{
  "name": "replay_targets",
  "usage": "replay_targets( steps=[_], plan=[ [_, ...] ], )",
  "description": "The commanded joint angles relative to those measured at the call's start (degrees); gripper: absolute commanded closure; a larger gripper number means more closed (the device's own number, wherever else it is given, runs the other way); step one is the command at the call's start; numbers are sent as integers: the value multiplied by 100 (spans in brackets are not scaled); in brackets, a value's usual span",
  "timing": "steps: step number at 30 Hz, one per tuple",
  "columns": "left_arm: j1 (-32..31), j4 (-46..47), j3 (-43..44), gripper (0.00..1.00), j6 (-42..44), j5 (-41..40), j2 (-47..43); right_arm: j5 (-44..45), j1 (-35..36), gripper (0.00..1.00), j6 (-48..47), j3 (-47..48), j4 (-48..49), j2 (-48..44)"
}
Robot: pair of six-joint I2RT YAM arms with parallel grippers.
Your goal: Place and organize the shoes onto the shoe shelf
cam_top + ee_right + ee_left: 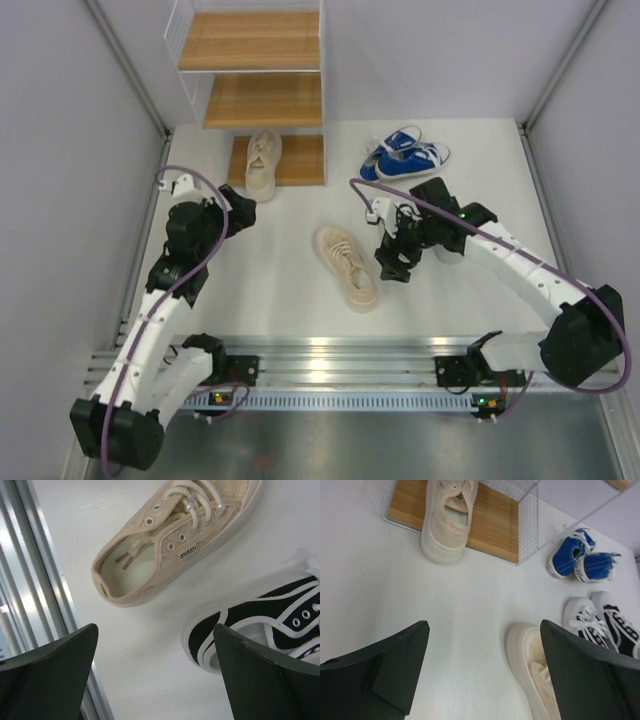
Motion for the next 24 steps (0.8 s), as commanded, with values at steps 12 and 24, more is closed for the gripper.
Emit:
replay_targets(
  steps=[12, 24],
  plan=[
    [31, -2058, -1310, 4, -2089, 748, -3041, 2343, 1372, 10, 1064, 96, 2089, 1256],
    [31, -2244, -1319, 4, -2186, 748, -3253, 3144, 1988, 100, 907, -54, 2748, 1706]
  ],
)
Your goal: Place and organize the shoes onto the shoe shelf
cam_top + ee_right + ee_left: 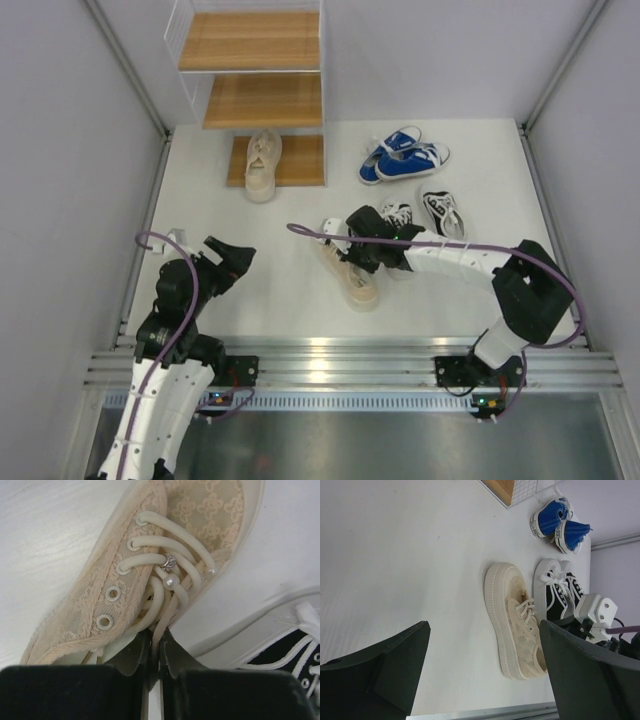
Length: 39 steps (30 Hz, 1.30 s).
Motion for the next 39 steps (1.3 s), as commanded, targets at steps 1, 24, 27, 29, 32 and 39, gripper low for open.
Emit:
replay_targets(
  steps=[1, 24, 27, 29, 32, 39],
  plan=[
    [26, -12, -21, 4, -63, 66, -42, 97, 25, 100, -138, 244, 379, -213],
    [26, -715, 260, 4, 112, -435, -622, 2064, 157, 100, 2521, 3733, 1003, 1806],
    [26, -768, 269, 4, 112, -435, -648, 2241, 139, 100, 3005, 4102, 924, 2043],
    [26, -768, 261, 4, 104, -435, -666, 2364, 113, 100, 3226, 4304, 906, 2167],
    [26, -768, 261, 4, 86, -426, -675, 2548, 86, 100, 3552, 4603, 854, 2439],
    [26, -768, 287, 4, 51, -400, -675, 3199, 69, 100, 3580, 4876, 1222, 2826]
  ],
)
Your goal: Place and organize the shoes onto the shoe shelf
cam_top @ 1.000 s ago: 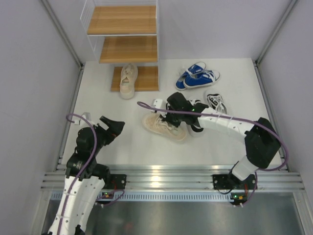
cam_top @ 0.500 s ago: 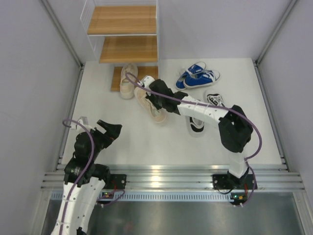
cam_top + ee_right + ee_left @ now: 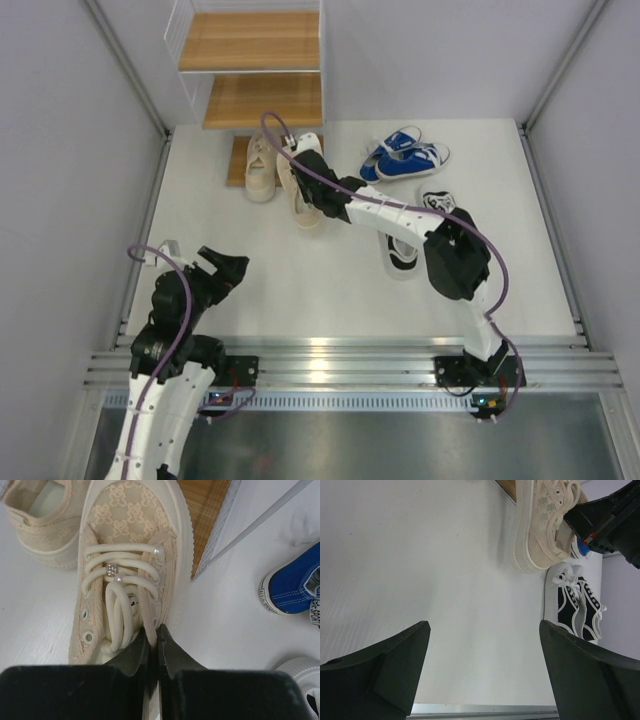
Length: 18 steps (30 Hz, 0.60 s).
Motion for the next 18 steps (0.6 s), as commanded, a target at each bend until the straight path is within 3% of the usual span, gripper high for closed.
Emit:
replay_targets(
  steps=[1, 7, 14, 18],
  plan=[
    [26, 63, 221, 4, 14, -37, -76, 666, -8, 100, 115, 457, 890, 62],
    [26, 54, 213, 4, -21, -19, -76, 904, -78, 97, -52, 712, 1365, 369],
    [26, 54, 230, 4, -30, 7, -85, 720, -87, 57, -211, 677, 1550, 484],
    [26, 54, 326, 4, 49, 42, -76, 159, -174, 42, -342, 169, 1559, 117]
  ],
)
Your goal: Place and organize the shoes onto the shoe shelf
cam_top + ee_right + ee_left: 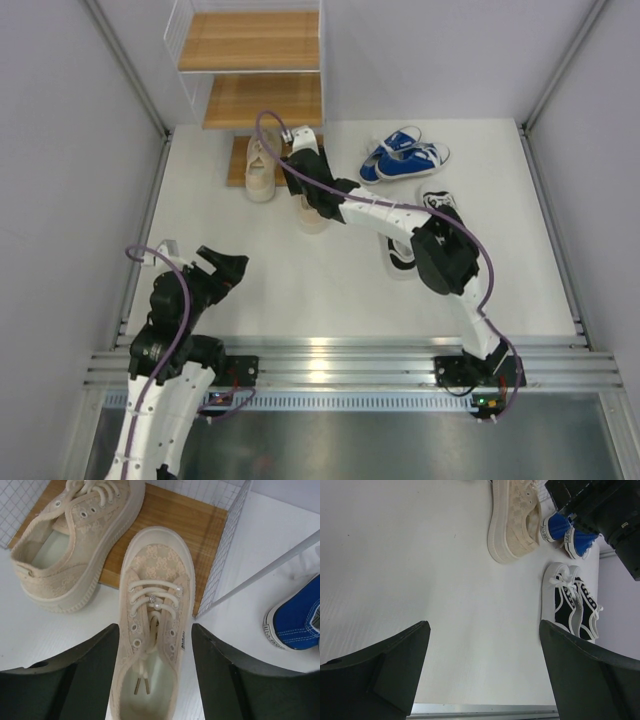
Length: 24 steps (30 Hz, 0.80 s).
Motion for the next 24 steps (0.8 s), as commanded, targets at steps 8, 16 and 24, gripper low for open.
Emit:
replay_targets(
  steps=[8, 16, 24],
  plan=[
    [26, 69, 483, 4, 411, 18, -58, -5152, -416, 2, -3091, -1668, 115, -2007],
    [26, 78, 466, 4, 491, -44, -50, -7705, -1146, 13, -8684, -808, -4219, -1623],
    [26, 78, 360, 3, 324, 18, -76, -7178, -1059, 20, -8637, -16, -4366, -831]
  ],
)
